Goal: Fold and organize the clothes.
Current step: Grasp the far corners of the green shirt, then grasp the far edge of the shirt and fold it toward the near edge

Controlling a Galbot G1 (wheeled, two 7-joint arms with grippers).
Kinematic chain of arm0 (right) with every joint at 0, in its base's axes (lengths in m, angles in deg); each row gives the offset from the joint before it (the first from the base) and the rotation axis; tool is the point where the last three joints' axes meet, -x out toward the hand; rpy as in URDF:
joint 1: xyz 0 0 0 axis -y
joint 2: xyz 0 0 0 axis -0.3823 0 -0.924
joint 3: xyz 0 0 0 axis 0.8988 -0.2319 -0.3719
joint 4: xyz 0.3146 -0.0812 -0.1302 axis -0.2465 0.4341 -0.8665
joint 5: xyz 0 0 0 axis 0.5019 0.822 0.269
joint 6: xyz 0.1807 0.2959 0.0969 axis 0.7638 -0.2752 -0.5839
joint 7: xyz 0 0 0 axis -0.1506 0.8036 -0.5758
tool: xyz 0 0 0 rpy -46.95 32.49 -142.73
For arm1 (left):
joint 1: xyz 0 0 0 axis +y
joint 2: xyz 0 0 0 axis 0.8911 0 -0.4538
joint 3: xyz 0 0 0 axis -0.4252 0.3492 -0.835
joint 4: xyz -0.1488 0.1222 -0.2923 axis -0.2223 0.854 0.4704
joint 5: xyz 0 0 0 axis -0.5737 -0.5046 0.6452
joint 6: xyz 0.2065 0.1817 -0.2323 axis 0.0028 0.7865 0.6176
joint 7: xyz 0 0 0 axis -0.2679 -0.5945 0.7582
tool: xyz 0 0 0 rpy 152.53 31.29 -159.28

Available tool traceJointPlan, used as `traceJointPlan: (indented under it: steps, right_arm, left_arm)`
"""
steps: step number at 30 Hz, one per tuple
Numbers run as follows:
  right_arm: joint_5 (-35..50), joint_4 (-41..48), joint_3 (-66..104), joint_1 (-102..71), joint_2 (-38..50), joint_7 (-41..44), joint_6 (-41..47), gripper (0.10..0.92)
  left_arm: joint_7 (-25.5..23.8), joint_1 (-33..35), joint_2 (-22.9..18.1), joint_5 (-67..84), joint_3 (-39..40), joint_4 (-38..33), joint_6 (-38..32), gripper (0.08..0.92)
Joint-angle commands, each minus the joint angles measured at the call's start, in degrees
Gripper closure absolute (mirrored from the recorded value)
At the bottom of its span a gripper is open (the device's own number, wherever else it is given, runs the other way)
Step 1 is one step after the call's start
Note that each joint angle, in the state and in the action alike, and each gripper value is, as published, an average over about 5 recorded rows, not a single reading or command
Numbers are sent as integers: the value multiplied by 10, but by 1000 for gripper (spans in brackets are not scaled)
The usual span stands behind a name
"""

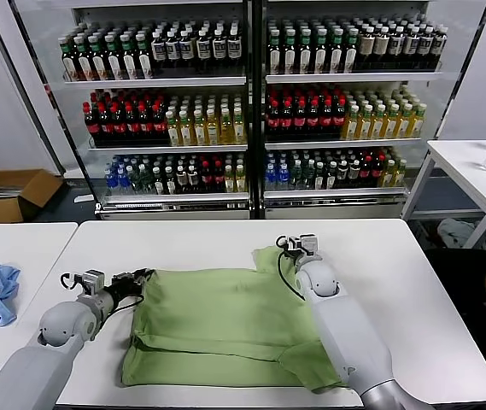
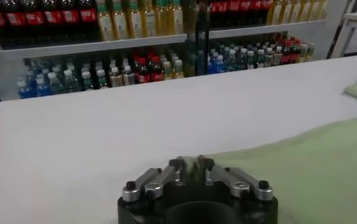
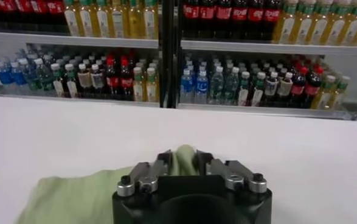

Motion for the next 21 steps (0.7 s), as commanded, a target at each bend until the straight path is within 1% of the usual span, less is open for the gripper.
traceJointPlan:
  steps: [1, 3, 5, 9, 15, 21]
  right_arm:
    - [-4, -67, -2, -26, 15, 11, -16, 847]
    - [-1, -113, -2, -43, 28, 12, -14, 890]
    - [0, -173, -4, -66, 45, 12, -4, 917]
    - [1, -273, -3, -113, 71, 11, 13, 920]
    - [4, -372, 17, -197, 92, 0, 23, 920]
    - [7, -459, 61, -299, 118, -7, 26, 920]
  left_arm:
    - [-10, -2, 1, 0, 0, 9, -4, 870]
    - [-6, 2, 4, 2, -3, -6, -7, 907]
    - [-1, 14, 9, 9, -13, -33, -8, 918]
    - [5, 45, 17, 24, -32, -90, -6, 919]
    - [15, 104, 21, 29, -56, -151, -3, 919]
    - [19, 184, 28, 27, -94, -211, -10, 919]
